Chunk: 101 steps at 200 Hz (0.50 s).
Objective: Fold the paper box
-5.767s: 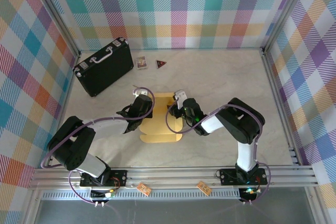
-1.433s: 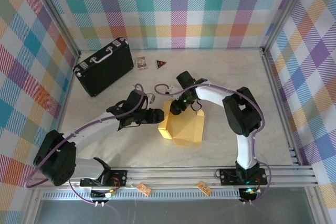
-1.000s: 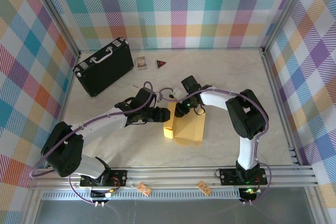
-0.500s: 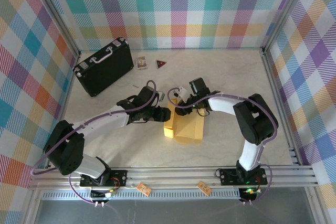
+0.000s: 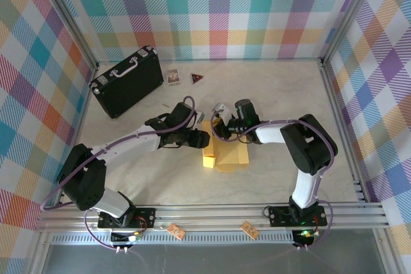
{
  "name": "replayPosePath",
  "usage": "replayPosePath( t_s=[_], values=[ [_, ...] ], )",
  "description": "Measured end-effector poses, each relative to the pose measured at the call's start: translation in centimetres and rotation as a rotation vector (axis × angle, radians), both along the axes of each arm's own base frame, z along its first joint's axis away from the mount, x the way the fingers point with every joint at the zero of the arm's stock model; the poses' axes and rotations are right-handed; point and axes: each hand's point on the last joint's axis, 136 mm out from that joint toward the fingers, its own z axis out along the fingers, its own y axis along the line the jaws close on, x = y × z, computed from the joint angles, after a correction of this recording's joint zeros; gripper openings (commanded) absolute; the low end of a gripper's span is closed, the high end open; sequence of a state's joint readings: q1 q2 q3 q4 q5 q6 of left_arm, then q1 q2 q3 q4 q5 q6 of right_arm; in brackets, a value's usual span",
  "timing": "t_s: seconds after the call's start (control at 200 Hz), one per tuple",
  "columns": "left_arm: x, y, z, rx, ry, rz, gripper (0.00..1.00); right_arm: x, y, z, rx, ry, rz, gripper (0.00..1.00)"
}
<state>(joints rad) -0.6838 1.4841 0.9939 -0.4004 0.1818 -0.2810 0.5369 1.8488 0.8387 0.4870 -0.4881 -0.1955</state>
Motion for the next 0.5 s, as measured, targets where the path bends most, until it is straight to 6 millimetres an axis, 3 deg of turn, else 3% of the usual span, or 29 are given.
replayPosePath(
  t_s=[0.36, 0.505],
  values=[
    [0.18, 0.28, -0.03, -0.014, 0.043, -0.051, 0.54, 0.26, 0.44, -0.18, 0.06, -0.013, -0.011, 0.5],
    [0.1, 0.55, -0.03, -0.014, 0.057, -0.053, 0.54, -0.17, 0.16, -0.9, 0.028, 0.002, 0.0, 0.53]
  ],
)
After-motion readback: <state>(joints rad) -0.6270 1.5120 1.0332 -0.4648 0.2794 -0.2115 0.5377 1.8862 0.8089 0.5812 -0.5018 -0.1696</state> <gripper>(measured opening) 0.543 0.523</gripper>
